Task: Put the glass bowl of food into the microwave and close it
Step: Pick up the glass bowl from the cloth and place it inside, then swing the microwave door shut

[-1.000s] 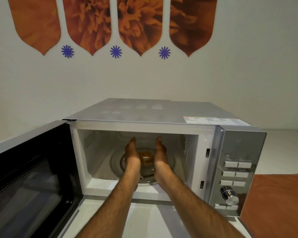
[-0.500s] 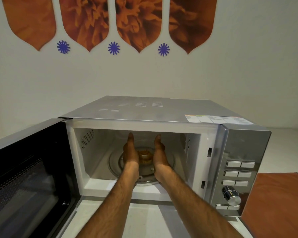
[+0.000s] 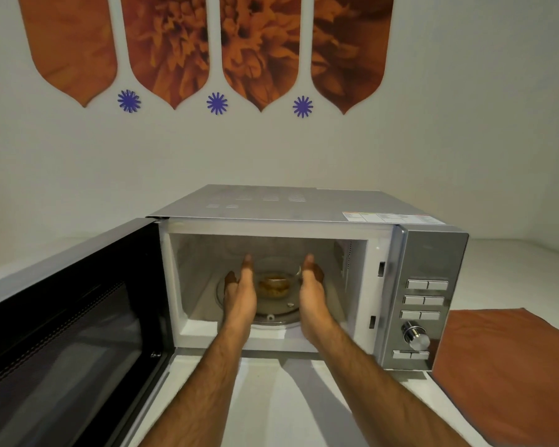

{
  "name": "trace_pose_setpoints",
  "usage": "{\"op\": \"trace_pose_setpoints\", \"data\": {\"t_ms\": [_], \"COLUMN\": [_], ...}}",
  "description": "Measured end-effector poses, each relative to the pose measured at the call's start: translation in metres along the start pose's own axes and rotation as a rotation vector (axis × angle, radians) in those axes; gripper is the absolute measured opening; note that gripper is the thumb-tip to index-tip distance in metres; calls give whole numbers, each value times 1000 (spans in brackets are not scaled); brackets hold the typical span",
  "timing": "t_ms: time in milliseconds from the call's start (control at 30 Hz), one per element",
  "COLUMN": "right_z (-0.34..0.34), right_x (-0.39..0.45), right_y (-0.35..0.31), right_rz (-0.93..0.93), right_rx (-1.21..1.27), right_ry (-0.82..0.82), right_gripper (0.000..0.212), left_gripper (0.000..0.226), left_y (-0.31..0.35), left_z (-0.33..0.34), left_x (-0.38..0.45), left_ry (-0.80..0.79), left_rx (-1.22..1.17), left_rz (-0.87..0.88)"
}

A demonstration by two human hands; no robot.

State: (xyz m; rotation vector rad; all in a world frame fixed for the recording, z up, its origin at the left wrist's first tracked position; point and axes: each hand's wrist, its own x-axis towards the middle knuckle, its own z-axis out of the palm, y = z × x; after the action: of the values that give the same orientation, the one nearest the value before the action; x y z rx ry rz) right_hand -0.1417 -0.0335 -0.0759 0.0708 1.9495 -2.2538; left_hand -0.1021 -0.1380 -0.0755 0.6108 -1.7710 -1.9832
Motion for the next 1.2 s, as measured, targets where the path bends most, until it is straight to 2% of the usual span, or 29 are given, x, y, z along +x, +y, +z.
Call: {"op": "trace_pose_setpoints", "data": {"t_ms": [133,267,367,433,567,900,1067,1200], "right_z": [-4,-8,-10,-13,-19,-28,-26,-20], "right_x": [-42,-85,-117,-139,-171,-222,-241,-255], "right_y": [1,3,4,5,10,0,-12,-28], "right_rz": [-74,-141,-184,-206,-234,-271,-338,-416], "right_rx": [4,-5,-24,-35,-57,-70,-56,-7], "right_ry": [-12,20,17,11,23,36,-8,-66], "right_gripper": [98,88,97,103,90,85,93,80], "left_gripper": [115,105,96,97,94,100,99,98], "left_y": [2,5,5,4,5,17,37,70], "left_z": [-19,-37,-47,-52,-61,-74,-83,-92], "left_x": [-33,-69,-97,-114,-141,-194,-210,-222], "left_ry": [-18,-53,-91,-104,-125,-176,-153,-142], "left_rx": [41,54,56,94,154,128,154,125], "left_rz": [38,105,144,155,199,264,326,399]}}
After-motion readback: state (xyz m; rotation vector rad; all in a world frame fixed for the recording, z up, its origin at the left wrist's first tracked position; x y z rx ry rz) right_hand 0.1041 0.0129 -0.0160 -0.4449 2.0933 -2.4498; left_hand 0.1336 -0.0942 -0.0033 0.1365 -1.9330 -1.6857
